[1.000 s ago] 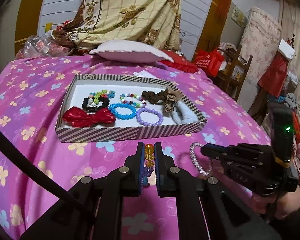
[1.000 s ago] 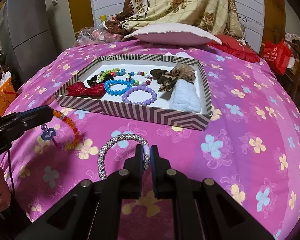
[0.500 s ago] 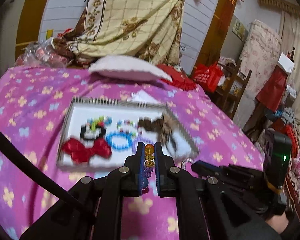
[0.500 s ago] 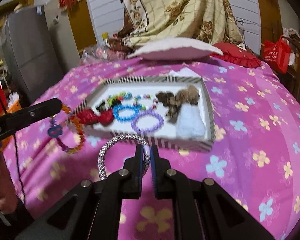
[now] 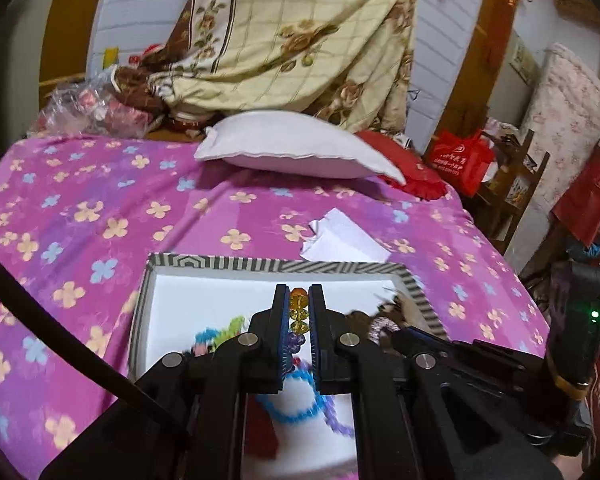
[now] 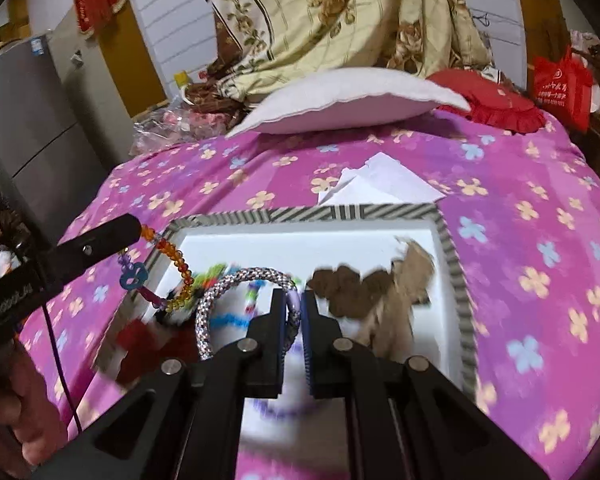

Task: Organize jewelry

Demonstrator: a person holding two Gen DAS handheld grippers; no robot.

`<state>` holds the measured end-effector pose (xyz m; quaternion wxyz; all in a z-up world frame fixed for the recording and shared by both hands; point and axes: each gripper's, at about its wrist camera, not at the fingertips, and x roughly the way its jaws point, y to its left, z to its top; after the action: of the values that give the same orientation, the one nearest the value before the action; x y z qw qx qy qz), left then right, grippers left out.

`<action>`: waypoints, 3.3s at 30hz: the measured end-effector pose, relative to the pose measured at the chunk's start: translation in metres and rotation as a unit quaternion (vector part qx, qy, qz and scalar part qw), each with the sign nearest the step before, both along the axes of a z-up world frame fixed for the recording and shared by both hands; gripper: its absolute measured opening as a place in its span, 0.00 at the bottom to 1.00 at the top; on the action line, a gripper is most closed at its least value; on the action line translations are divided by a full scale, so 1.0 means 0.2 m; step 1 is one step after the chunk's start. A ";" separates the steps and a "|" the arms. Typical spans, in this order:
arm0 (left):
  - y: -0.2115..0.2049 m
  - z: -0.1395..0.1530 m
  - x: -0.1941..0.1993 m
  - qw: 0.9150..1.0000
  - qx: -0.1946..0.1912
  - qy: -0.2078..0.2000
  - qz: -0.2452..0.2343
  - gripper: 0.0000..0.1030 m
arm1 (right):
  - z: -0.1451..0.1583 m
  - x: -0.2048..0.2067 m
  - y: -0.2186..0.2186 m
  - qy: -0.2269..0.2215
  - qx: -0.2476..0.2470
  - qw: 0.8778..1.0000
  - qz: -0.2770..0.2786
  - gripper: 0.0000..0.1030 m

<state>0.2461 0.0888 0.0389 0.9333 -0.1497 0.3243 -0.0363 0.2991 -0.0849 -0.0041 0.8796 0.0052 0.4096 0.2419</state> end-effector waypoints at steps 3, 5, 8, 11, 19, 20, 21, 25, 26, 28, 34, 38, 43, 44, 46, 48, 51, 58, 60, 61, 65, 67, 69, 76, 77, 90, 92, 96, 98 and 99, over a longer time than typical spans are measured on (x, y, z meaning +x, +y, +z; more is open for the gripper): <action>0.04 -0.05 0.10 1.000 0.004 0.011 0.011 0.07 | -0.07 0.14 0.07 0.024 -0.010 1.000 -0.007 0.07; 0.07 -0.08 0.14 1.000 0.006 0.019 0.018 0.07 | -0.11 0.21 0.10 0.034 -0.015 0.999 -0.012 0.07; 0.14 -0.15 0.19 0.999 0.008 0.040 0.034 0.07 | -0.16 0.28 0.12 0.047 -0.029 0.998 -0.018 0.07; 0.18 -0.20 0.21 0.997 0.013 0.057 0.048 0.07 | -0.20 0.34 0.11 0.076 -0.020 0.996 -0.030 0.07; 0.24 -0.24 0.19 0.993 0.023 0.071 0.087 0.13 | -0.23 0.37 0.09 0.085 0.009 0.996 -0.037 0.08; 0.25 -0.24 0.18 0.993 0.020 0.072 0.089 0.22 | -0.22 0.36 0.08 0.083 0.012 0.996 -0.037 0.09; 0.26 -0.24 0.18 0.993 0.015 0.073 0.091 0.26 | -0.21 0.35 0.08 0.079 0.013 0.996 -0.037 0.11; 0.28 -0.22 0.12 0.993 0.014 0.069 0.098 0.30 | -0.16 0.30 0.05 0.062 0.008 0.997 -0.042 0.11; 0.28 -0.21 0.10 0.993 0.013 0.069 0.097 0.30 | -0.14 0.27 0.04 0.059 0.009 0.997 -0.041 0.11; 0.27 -0.20 0.05 0.993 0.015 0.067 0.099 0.33 | -0.10 0.21 0.02 0.050 0.008 0.998 -0.040 0.11; 0.19 -0.13 -0.23 0.992 0.042 0.049 0.110 0.56 | -0.02 -0.07 -0.05 0.029 -0.004 0.999 -0.018 0.22; 0.13 -0.14 -0.46 0.992 0.046 0.047 0.110 0.60 | -0.01 -0.31 -0.12 0.007 -0.019 1.000 0.002 0.29; 0.02 -0.20 -0.63 0.994 0.031 0.043 0.093 0.60 | -0.08 -0.55 -0.31 0.006 -0.021 1.000 -0.010 0.34; 0.00 -0.21 -0.63 0.995 0.038 0.040 0.089 0.60 | -0.09 -0.56 -0.34 0.004 -0.024 1.000 -0.016 0.34; 0.00 -0.22 -0.61 0.993 0.054 0.035 0.104 0.60 | -0.12 -0.55 -0.43 0.011 -0.030 0.999 -0.034 0.34; 0.02 -0.25 -0.59 0.992 0.054 0.033 0.109 0.60 | -0.14 -0.54 -0.52 0.024 -0.029 0.998 -0.053 0.34; 0.03 -0.30 -0.57 0.992 0.045 0.051 0.102 0.60 | -0.17 -0.53 -0.61 0.045 -0.021 0.997 -0.056 0.34; -0.10 -0.27 -0.74 0.992 0.066 0.063 0.082 0.64 | -0.10 -0.74 -0.45 0.004 -0.021 1.000 -0.004 0.37; -0.14 -0.26 -0.80 0.989 0.093 0.064 0.091 0.64 | -0.06 -0.81 -0.42 -0.019 -0.015 1.000 -0.006 0.47; -0.15 -0.25 -0.83 0.988 0.104 0.060 0.096 0.64 | -0.04 -0.84 -0.41 -0.034 -0.011 0.999 -0.010 0.55; -0.19 -0.18 -0.91 0.981 0.143 0.032 0.130 0.64 | 0.03 -0.92 -0.38 -0.097 -0.016 0.995 -0.022 0.60; -0.22 -0.14 -0.94 0.976 0.163 0.017 0.145 0.64 | 0.04 -0.92 -0.37 -0.110 -0.026 0.993 -0.026 0.60; -0.24 -0.11 -0.95 0.970 0.187 0.002 0.159 0.63 | 0.03 -0.91 -0.37 -0.109 -0.031 0.993 -0.027 0.60; -0.18 -0.15 -0.86 0.979 0.142 0.011 0.146 0.63 | -0.02 -0.86 -0.41 -0.073 -0.053 0.995 -0.044 0.61; -0.19 -0.16 -0.85 0.980 0.136 0.015 0.143 0.63 | -0.04 -0.86 -0.41 -0.067 -0.054 0.995 -0.046 0.61; -0.25 -0.22 -0.81 0.986 0.128 0.040 0.099 0.63 | -0.07 -0.86 -0.34 -0.069 -0.076 0.994 -0.032 0.61; -0.24 -0.23 -0.81 0.987 0.124 0.042 0.098 0.63 | -0.07 -0.86 -0.33 -0.072 -0.075 0.994 -0.031 0.61; -0.24 -0.24 -0.80 0.987 0.122 0.047 0.097 0.63 | -0.07 -0.86 -0.33 -0.073 -0.078 0.994 -0.029 0.61; -0.24 -0.24 -0.80 0.987 0.123 0.048 0.096 0.63 | -0.07 -0.86 -0.33 -0.072 -0.079 0.994 -0.029 0.61; -0.25 -0.24 -0.80 0.987 0.123 0.048 0.095 0.63 | -0.07 -0.86 -0.33 -0.071 -0.078 0.994 -0.029 0.61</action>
<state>0.0866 0.0397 -0.0098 0.9273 -0.0650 0.3548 0.0996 0.1263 -0.1503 -0.0177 0.9107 -0.0686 0.3635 0.1837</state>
